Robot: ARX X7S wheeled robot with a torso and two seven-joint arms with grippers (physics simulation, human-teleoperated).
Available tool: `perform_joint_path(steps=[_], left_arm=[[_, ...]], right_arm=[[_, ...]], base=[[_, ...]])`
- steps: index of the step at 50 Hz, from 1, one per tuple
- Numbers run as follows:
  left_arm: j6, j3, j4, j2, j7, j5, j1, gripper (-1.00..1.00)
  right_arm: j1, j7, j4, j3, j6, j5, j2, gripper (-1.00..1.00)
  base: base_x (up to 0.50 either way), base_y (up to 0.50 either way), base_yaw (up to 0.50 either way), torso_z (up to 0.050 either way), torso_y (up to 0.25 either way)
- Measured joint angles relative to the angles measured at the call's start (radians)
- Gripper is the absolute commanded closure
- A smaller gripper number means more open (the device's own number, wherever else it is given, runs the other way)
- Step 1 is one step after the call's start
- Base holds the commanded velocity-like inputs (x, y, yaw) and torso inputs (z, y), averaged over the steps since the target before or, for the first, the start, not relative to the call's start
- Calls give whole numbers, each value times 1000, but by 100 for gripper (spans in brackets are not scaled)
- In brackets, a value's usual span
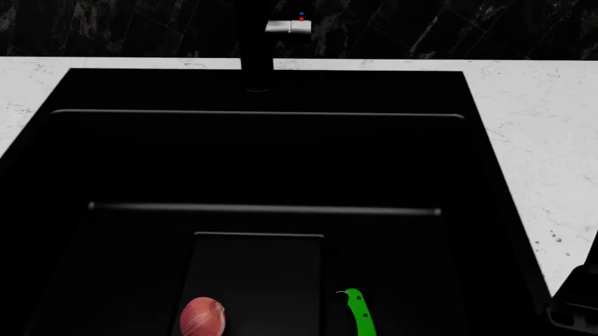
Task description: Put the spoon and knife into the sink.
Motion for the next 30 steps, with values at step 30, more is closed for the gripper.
perform_joint_path(steps=[30], left_arm=[[116, 28, -110, 28, 89, 64, 21, -100]], right_arm=[[-27, -6, -1, 17, -18, -2, -12, -100]], base=[[1, 0, 0, 0, 0]])
